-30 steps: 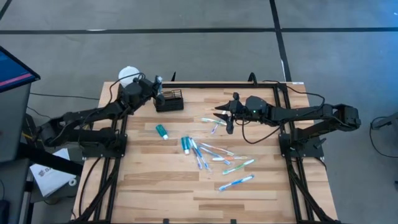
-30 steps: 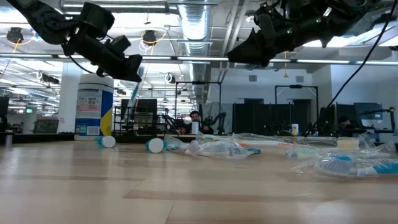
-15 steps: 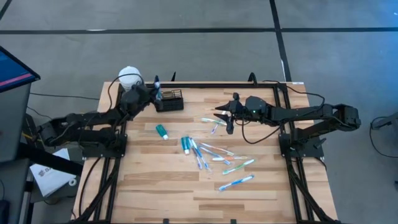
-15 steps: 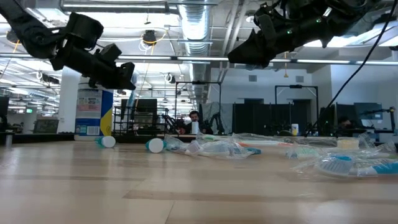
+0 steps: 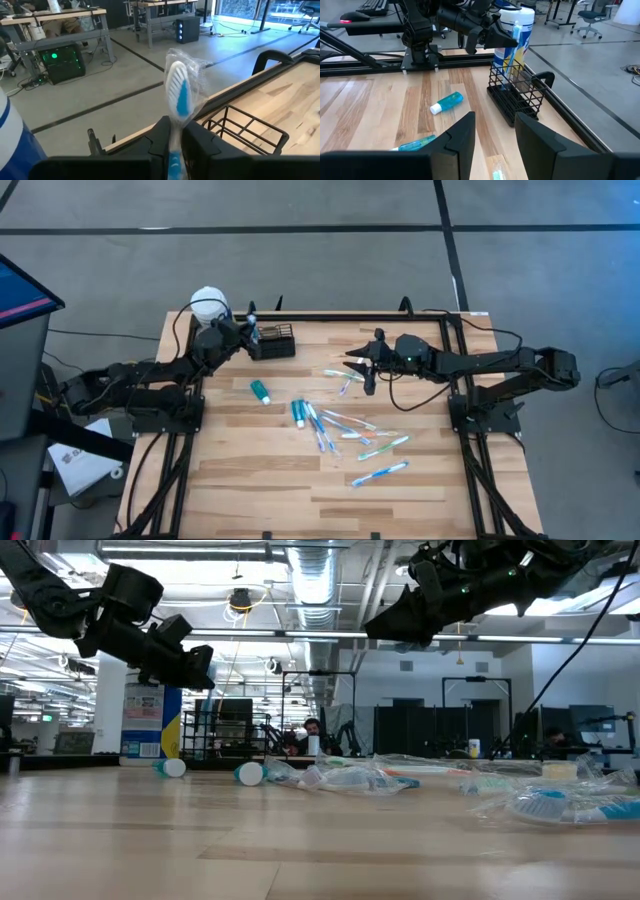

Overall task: Pick & Place toothbrushing station
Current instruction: Put the blue toothbrush into the black wire organizer

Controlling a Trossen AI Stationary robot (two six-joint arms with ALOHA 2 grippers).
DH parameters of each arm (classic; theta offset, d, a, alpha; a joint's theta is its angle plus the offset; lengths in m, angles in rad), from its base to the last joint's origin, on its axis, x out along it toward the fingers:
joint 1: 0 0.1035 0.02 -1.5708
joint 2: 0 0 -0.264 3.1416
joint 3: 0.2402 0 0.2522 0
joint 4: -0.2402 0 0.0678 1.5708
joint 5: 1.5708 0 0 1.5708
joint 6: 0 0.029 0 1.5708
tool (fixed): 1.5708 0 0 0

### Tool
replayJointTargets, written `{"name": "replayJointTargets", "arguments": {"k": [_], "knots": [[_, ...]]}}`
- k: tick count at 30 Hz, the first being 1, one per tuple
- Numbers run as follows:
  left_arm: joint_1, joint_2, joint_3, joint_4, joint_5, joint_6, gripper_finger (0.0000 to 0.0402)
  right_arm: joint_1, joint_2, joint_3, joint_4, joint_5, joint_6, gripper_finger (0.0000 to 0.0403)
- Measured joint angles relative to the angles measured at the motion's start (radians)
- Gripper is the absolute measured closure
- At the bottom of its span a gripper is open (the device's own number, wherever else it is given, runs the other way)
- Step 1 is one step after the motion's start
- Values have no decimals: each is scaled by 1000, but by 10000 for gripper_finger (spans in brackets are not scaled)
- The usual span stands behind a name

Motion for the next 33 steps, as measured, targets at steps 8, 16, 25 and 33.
{"name": "replayJointTargets", "arguments": {"k": [8,16,25,33], "knots": [[0,0,0,0,0,-11,359,0,0,0,-2,0,0,274],[0,0,0,-1,0,-21,359,0,0,0,-4,0,0,274],[0,0,0,-1,0,-15,359,0,0,0,-7,0,0,274],[-2,-10,0,-6,1,10,359,1,0,0,-11,0,0,274]]}}
